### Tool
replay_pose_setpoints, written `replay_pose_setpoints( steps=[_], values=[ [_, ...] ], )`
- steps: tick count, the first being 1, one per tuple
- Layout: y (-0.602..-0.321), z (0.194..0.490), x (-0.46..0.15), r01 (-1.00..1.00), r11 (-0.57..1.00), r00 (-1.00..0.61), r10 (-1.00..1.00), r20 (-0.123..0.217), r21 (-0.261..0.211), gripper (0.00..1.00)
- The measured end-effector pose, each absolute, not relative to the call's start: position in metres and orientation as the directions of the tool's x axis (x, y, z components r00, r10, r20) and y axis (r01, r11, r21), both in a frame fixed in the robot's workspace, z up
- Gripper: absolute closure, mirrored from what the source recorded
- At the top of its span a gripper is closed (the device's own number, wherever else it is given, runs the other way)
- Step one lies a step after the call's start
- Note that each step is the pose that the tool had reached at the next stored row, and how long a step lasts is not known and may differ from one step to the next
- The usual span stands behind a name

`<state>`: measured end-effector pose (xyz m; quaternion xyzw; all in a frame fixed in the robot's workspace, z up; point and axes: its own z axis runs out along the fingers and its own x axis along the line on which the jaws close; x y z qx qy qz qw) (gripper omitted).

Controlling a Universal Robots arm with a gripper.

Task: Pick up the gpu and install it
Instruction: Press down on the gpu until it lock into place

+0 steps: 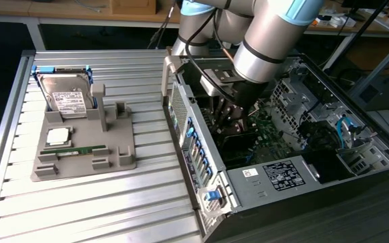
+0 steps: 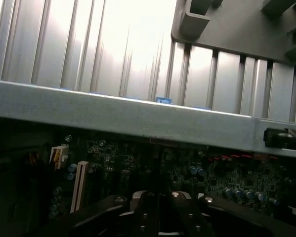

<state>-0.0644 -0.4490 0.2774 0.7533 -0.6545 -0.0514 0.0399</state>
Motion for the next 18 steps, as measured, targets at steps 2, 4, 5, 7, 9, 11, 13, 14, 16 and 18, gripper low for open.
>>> replay_pose_setpoints(
  steps=[2, 4, 5, 7, 9, 11, 13, 14, 16, 18],
  values=[
    [-0.45, 0.278, -0.057, -0.982, -0.14, 0.138, -0.99, -0.026, 0.13, 0.89],
    [-0.45, 0.278, -0.048, -0.981, -0.14, 0.138, -0.99, -0.027, 0.132, 0.89],
    [-0.45, 0.278, -0.044, -0.981, -0.141, 0.138, -0.99, -0.027, 0.134, 0.89],
    [-0.451, 0.277, -0.031, -0.98, -0.141, 0.138, -0.99, -0.029, 0.138, 0.89],
    [-0.451, 0.278, -0.017, -0.98, -0.141, 0.138, -0.99, -0.033, 0.143, 0.89],
    [-0.452, 0.277, -0.008, -0.979, -0.141, 0.138, -0.99, -0.035, 0.146, 0.89],
    [-0.452, 0.277, 0.001, -0.978, -0.142, 0.137, -0.99, -0.04, 0.15, 0.89],
    [-0.452, 0.278, 0.004, -0.978, -0.142, 0.137, -0.99, -0.041, 0.15, 0.89],
    [-0.452, 0.277, 0.013, -0.978, -0.143, 0.137, -0.99, -0.044, 0.152, 0.89],
    [-0.452, 0.278, 0.019, -0.978, -0.143, 0.137, -0.989, -0.045, 0.153, 0.89]
  ],
)
